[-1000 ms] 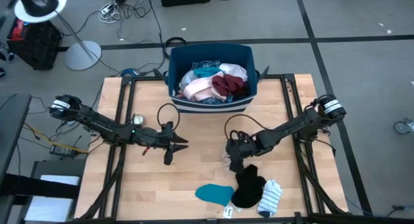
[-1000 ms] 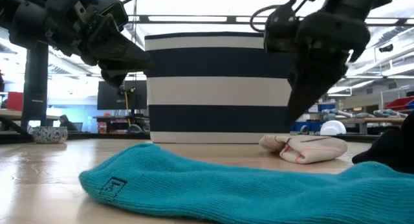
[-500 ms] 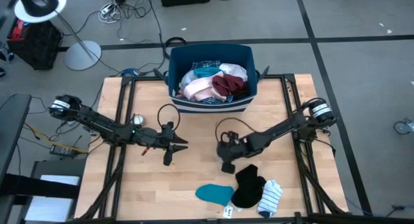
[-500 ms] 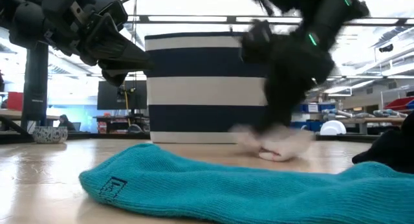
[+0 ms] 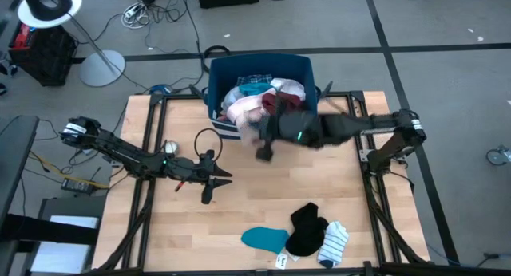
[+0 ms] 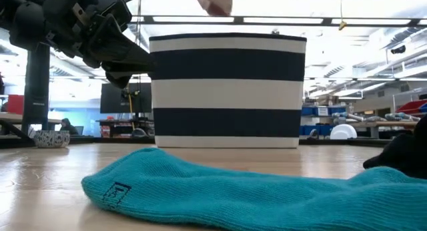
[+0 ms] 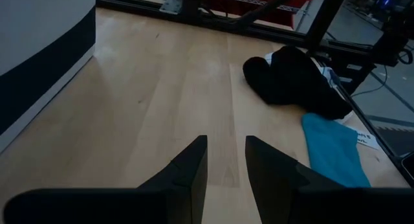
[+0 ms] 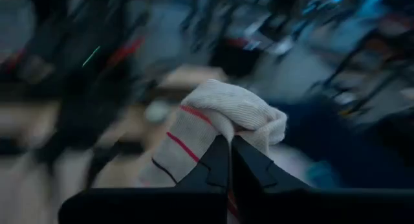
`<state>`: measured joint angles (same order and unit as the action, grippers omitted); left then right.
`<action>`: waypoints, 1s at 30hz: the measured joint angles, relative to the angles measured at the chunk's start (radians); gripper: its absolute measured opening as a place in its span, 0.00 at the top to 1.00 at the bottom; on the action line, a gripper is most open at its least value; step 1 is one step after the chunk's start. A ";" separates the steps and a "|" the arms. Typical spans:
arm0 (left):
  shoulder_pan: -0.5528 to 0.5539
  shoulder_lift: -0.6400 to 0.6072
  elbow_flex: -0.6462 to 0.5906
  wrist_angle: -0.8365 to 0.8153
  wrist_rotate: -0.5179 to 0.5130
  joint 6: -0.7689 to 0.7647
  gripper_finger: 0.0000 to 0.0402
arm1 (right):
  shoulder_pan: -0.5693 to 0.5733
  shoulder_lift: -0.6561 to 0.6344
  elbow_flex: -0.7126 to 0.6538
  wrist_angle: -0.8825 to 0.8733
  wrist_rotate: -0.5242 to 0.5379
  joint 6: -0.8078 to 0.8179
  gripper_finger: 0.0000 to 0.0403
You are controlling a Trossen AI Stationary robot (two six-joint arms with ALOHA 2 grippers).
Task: Sort clothes
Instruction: Put the striped sock into the blue laundry organizer
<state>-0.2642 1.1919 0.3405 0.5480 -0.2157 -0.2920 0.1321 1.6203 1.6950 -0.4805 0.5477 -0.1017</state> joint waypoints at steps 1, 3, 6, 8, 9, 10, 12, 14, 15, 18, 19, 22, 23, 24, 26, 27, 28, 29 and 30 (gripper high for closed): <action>0.000 0.000 0.000 0.000 0.000 0.000 0.73 | -0.023 0.000 0.032 0.018 0.014 -0.021 0.99; 0.000 0.000 0.000 0.000 0.000 0.000 0.73 | -0.079 -0.004 0.075 0.043 0.024 -0.044 0.99; 0.000 0.000 0.000 0.000 0.000 0.000 0.73 | -0.170 -0.004 0.095 0.040 0.003 -0.048 0.97; 0.000 0.000 0.000 0.000 0.000 0.000 0.73 | -0.232 0.000 0.095 0.014 -0.027 -0.016 0.96; 0.000 0.000 0.000 0.000 0.000 0.001 0.73 | -0.262 0.007 0.095 -0.004 -0.046 0.012 0.96; 0.000 0.000 0.000 0.000 0.000 0.004 0.73 | -0.290 0.012 0.096 -0.022 -0.066 0.054 0.96; 0.000 0.000 0.000 -0.001 0.000 0.015 0.73 | -0.346 0.034 0.095 -0.085 -0.115 0.148 0.95; 0.000 0.000 0.001 -0.001 0.000 0.029 0.73 | -0.395 0.067 0.095 -0.117 -0.190 0.225 0.94; 0.000 0.000 0.001 0.000 0.000 0.030 0.73 | -0.412 0.087 0.095 -0.152 -0.222 0.261 0.93; 0.002 0.000 0.001 0.002 0.000 0.030 0.73 | -0.448 0.162 0.095 -0.194 -0.310 0.344 0.88; 0.002 0.001 0.001 0.002 0.000 0.030 0.73 | -0.455 0.189 0.095 -0.209 -0.324 0.360 0.86; 0.002 0.001 0.001 0.001 0.000 0.029 0.73 | -0.470 0.281 0.095 -0.234 -0.344 0.393 0.78; 0.002 0.001 0.001 0.001 0.000 0.028 0.73 | -0.475 0.309 0.095 -0.241 -0.355 0.403 0.74; 0.002 0.001 0.001 0.004 0.000 0.028 0.73 | -0.479 0.338 0.095 -0.245 -0.368 0.414 0.71; 0.002 0.001 0.001 0.003 0.000 0.027 0.73 | -0.487 0.385 0.098 -0.243 -0.399 0.434 0.65; 0.002 0.001 0.001 0.003 0.000 0.027 0.73 | -0.490 0.405 0.100 -0.241 -0.418 0.441 0.62; 0.002 0.001 0.001 0.007 0.000 0.027 0.73 | -0.494 0.422 0.102 -0.237 -0.435 0.445 0.60; 0.002 0.001 0.001 0.008 0.000 0.027 0.73 | -0.497 0.434 0.103 -0.235 -0.450 0.447 0.57; 0.002 0.001 0.001 0.008 0.000 0.027 0.73 | -0.501 0.441 0.103 -0.231 -0.459 0.447 0.55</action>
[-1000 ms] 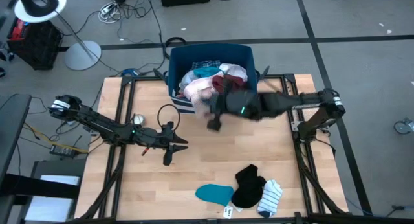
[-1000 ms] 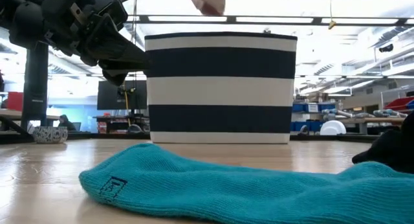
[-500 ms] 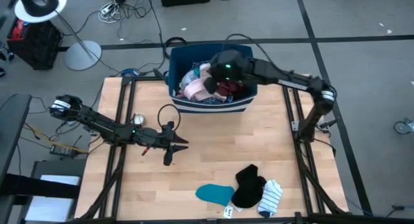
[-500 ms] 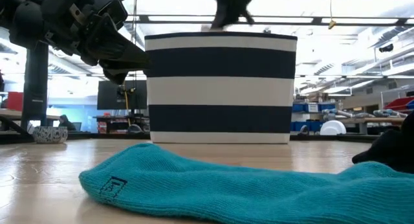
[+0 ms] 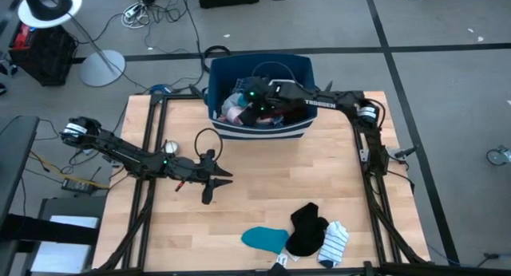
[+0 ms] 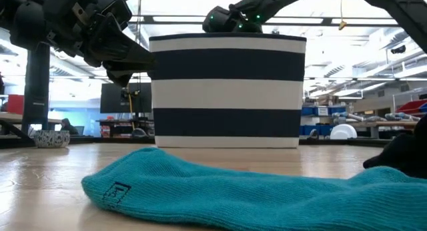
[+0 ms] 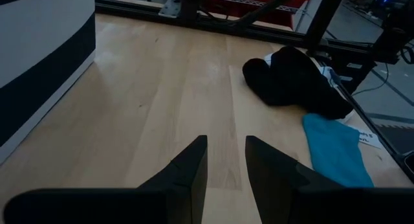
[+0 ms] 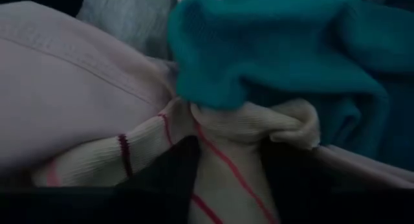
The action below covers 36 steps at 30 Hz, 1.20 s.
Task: Sort clothes
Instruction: Put the striped sock into the blue laundry organizer, then put the black shorts into the blue laundry organizer
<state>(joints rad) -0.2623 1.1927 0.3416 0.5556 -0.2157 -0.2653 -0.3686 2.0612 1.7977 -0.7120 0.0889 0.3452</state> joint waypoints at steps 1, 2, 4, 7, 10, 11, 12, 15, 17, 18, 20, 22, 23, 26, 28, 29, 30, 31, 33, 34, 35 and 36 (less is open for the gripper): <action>0.000 0.000 0.000 -0.001 0.000 0.000 0.73 | -0.002 0.004 0.000 0.001 -0.005 0.000 0.52; 0.000 0.000 0.000 -0.001 0.000 0.000 0.73 | -0.004 0.000 0.001 0.000 -0.008 0.000 0.50; 0.000 0.000 0.000 -0.001 0.000 0.000 0.73 | -0.008 -0.010 0.010 -0.005 -0.015 -0.008 0.47; 0.000 0.000 0.000 -0.002 0.000 0.000 0.73 | -0.010 -0.048 0.038 -0.039 -0.018 -0.039 0.44; 0.000 0.000 0.000 0.000 0.000 -0.001 0.73 | -0.010 -0.114 0.091 -0.080 -0.018 -0.063 0.44; 0.000 0.000 0.000 -0.002 0.000 -0.001 0.73 | -0.010 -0.139 0.109 -0.092 -0.018 -0.068 0.44; 0.000 0.000 0.000 -0.002 0.000 -0.001 0.73 | -0.010 -0.165 0.126 -0.109 -0.017 -0.069 0.44; 0.000 0.000 0.000 -0.001 0.000 -0.001 0.73 | 0.000 -0.245 0.151 -0.152 -0.015 -0.080 0.46; 0.000 0.000 0.000 -0.001 0.000 -0.004 0.73 | 0.027 -0.308 0.148 -0.179 0.023 -0.113 0.47; 0.000 0.000 0.000 0.000 0.000 -0.006 0.73 | 0.048 -0.340 0.147 -0.191 0.052 -0.123 0.47; 0.000 0.000 0.000 -0.002 0.000 -0.008 0.73 | 0.099 -0.397 0.144 -0.232 0.111 -0.139 0.49; 0.000 0.000 0.000 -0.002 0.000 -0.009 0.73 | 0.157 -0.439 0.143 -0.293 0.154 -0.140 0.50; 0.000 0.000 0.000 -0.005 0.000 -0.015 0.73 | 0.191 -0.457 0.143 -0.324 0.175 -0.137 0.51; 0.000 0.000 0.000 -0.009 0.001 -0.033 0.73 | 0.313 -0.499 0.142 -0.426 0.243 -0.084 0.52; 0.000 0.000 0.000 -0.009 0.001 -0.035 0.73 | 0.408 -0.510 0.142 -0.498 0.294 -0.025 0.53; -0.001 0.000 0.000 -0.009 0.002 -0.035 0.73 | 0.459 -0.511 0.142 -0.539 0.330 0.007 0.53; -0.002 0.000 0.000 -0.009 0.004 -0.035 0.73 | 0.513 -0.510 0.142 -0.578 0.368 0.045 0.54; -0.002 0.000 0.000 -0.009 0.005 -0.040 0.73 | 0.566 -0.508 0.142 -0.618 0.408 0.087 0.54; -0.002 0.000 0.000 -0.009 0.007 -0.052 0.73 | 0.671 -0.502 0.139 -0.678 0.466 0.187 0.54; -0.002 0.000 0.000 -0.009 0.008 -0.054 0.73 | 0.722 -0.497 0.135 -0.700 0.483 0.239 0.55; -0.002 0.000 0.000 -0.009 0.008 -0.054 0.73 | 0.774 -0.493 0.125 -0.720 0.491 0.290 0.55; -0.002 0.000 0.000 -0.009 0.008 -0.054 0.73 | 0.821 -0.491 0.110 -0.731 0.493 0.340 0.55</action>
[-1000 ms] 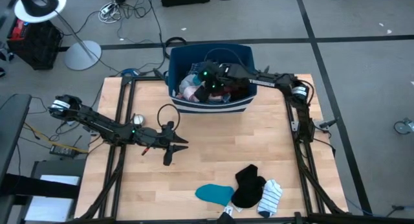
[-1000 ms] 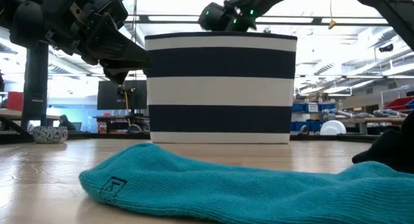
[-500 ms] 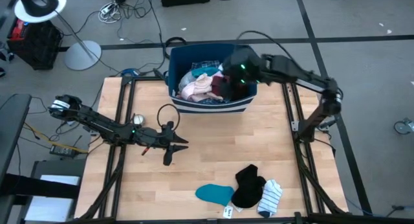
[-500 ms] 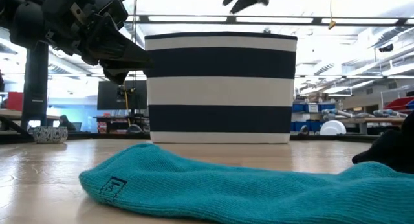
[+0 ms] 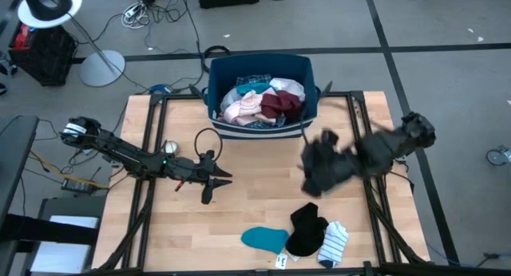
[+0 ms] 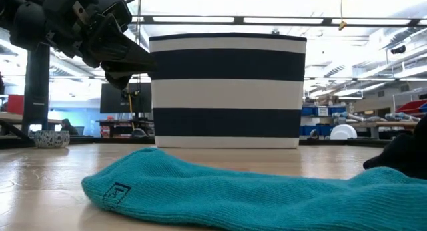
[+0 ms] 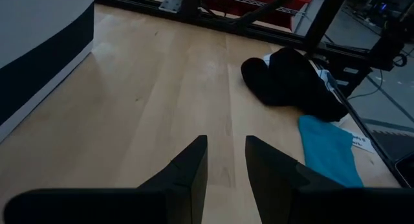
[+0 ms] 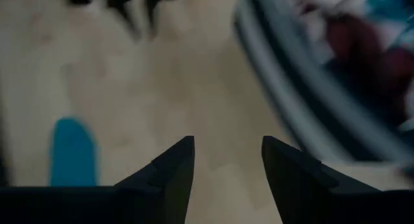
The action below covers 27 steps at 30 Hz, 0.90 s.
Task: Sort clothes
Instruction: Put the black shorts into the blue laundry organizer
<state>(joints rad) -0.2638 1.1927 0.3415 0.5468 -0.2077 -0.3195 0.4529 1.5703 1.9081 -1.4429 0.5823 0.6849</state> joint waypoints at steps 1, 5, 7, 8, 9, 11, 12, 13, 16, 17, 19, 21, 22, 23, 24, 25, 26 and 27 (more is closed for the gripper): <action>0.000 0.000 0.000 0.000 0.000 0.000 0.73 | 0.045 0.000 -0.021 0.001 0.000 0.052 0.55; 0.000 0.000 0.000 0.001 0.000 0.000 0.73 | 0.195 -0.001 -0.133 0.004 -0.003 0.281 0.55; 0.000 0.000 0.000 0.001 0.000 -0.003 0.73 | 0.258 -0.001 -0.208 0.020 -0.012 0.402 0.55; 0.000 0.000 0.000 0.001 0.000 -0.005 0.73 | 0.284 -0.001 -0.247 0.044 -0.017 0.454 0.55; 0.000 0.000 0.000 0.002 0.000 -0.007 0.73 | 0.309 -0.001 -0.290 0.076 -0.026 0.497 0.55; 0.000 0.000 0.000 0.002 0.000 -0.013 0.73 | 0.351 -0.001 -0.373 0.154 -0.035 0.541 0.55; 0.000 0.000 0.000 0.002 0.000 -0.017 0.73 | 0.368 -0.001 -0.412 0.201 -0.036 0.548 0.55; 0.000 0.000 0.000 0.002 0.001 -0.024 0.73 | 0.383 -0.001 -0.456 0.255 -0.036 0.551 0.55; 0.000 0.000 0.000 0.002 0.001 -0.027 0.73 | 0.411 0.000 -0.572 0.383 -0.042 0.561 0.55; 0.000 0.000 0.000 0.002 0.001 -0.027 0.73 | 0.415 -0.001 -0.608 0.424 -0.056 0.567 0.56; 0.000 0.000 0.000 0.002 0.001 -0.027 0.73 | 0.417 -0.001 -0.682 0.486 -0.094 0.603 0.56; 0.000 0.000 0.000 0.002 0.001 -0.027 0.73 | 0.416 -0.001 -0.753 0.556 -0.125 0.649 0.56; 0.000 0.000 0.000 0.002 0.001 -0.027 0.73 | 0.416 -0.001 -0.784 0.595 -0.140 0.665 0.56; 0.000 0.000 0.000 0.002 0.002 -0.029 0.73 | 0.415 -0.001 -0.815 0.636 -0.158 0.673 0.56; 0.000 0.000 0.000 0.002 0.002 -0.029 0.73 | 0.415 -0.001 -0.845 0.681 -0.174 0.683 0.56; 0.000 0.000 0.000 0.002 0.003 -0.029 0.73 | 0.416 -0.001 -0.874 0.731 -0.187 0.691 0.56; 0.000 0.000 0.000 0.002 0.003 -0.029 0.73 | 0.416 -0.001 -0.901 0.783 -0.195 0.698 0.56; 0.000 0.000 -0.001 0.002 0.003 -0.029 0.73 | 0.416 -0.001 -0.928 0.837 -0.200 0.702 0.56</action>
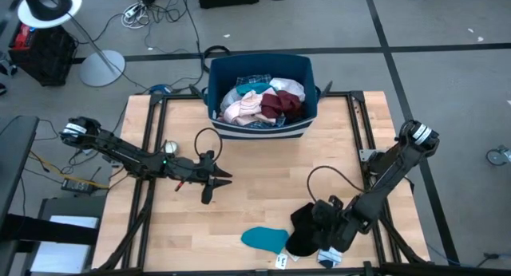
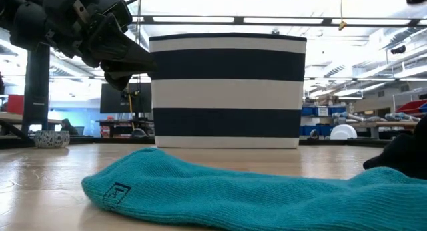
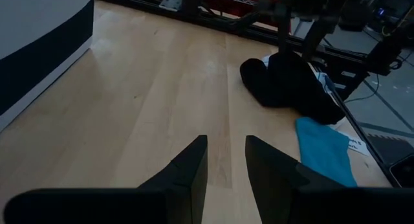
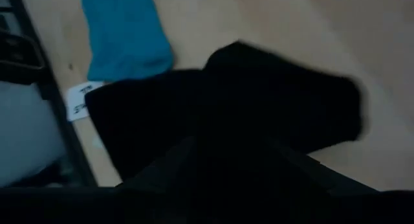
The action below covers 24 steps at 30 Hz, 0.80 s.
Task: Sort clothes
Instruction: Put the black shorts into the blue laundry organizer
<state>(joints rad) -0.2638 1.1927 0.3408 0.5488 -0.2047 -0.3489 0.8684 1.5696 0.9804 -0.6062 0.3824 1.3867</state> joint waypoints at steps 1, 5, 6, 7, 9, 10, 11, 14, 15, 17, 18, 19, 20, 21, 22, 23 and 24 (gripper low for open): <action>0.000 0.000 0.000 0.000 0.000 0.000 0.73 | 0.000 0.000 -0.024 0.048 -0.011 0.001 0.56; 0.000 0.000 0.000 0.000 0.000 0.000 0.73 | -0.002 0.000 -0.109 0.145 -0.045 0.039 0.57; 0.000 0.000 0.000 0.000 0.000 0.000 0.73 | -0.003 0.000 -0.126 0.154 -0.048 0.049 0.57; 0.000 0.000 0.000 0.000 0.000 0.000 0.73 | -0.005 0.000 -0.144 0.164 -0.051 0.055 0.58; 0.000 0.000 0.000 0.000 0.000 0.000 0.73 | -0.013 0.000 -0.176 0.180 -0.061 0.068 0.60; 0.000 0.000 0.000 0.000 0.000 0.000 0.73 | -0.020 0.000 -0.190 0.184 -0.065 0.074 0.61; 0.000 0.000 0.000 0.000 0.000 0.000 0.73 | -0.032 0.000 -0.202 0.191 -0.065 0.078 0.64; 0.000 0.000 0.000 0.000 0.000 0.000 0.73 | -0.075 0.000 -0.233 0.219 -0.065 0.055 0.75; 0.000 0.000 0.000 0.000 0.000 0.000 0.73 | -0.094 0.000 -0.240 0.227 -0.065 0.027 0.80; 0.000 0.000 0.000 0.001 0.000 0.000 0.73 | -0.136 0.000 -0.245 0.233 -0.044 -0.037 0.92; 0.000 0.000 0.000 0.001 0.000 0.000 0.73 | -0.159 0.000 -0.245 0.236 -0.022 -0.076 0.96; 0.000 0.000 0.000 0.001 0.000 0.000 0.73 | -0.183 0.000 -0.245 0.244 -0.002 -0.114 0.97; 0.000 0.000 0.000 0.001 0.000 0.000 0.73 | -0.211 -0.001 -0.245 0.252 0.010 -0.144 0.97; 0.000 0.000 0.000 0.001 0.000 0.000 0.73 | -0.241 -0.001 -0.244 0.262 0.011 -0.172 0.97; 0.000 0.000 0.000 0.001 -0.001 0.000 0.73 | -0.271 -0.001 -0.238 0.262 0.010 -0.210 0.97; 0.000 0.000 0.000 0.002 0.000 0.000 0.73 | -0.299 -0.001 -0.227 0.262 0.010 -0.253 0.98; 0.000 0.000 0.000 0.002 0.000 0.000 0.73 | -0.327 -0.001 -0.213 0.265 0.010 -0.299 0.99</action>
<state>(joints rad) -0.2638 1.1927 0.3408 0.5505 -0.2050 -0.3492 0.5412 1.5684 0.7674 -0.3414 0.3923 1.0880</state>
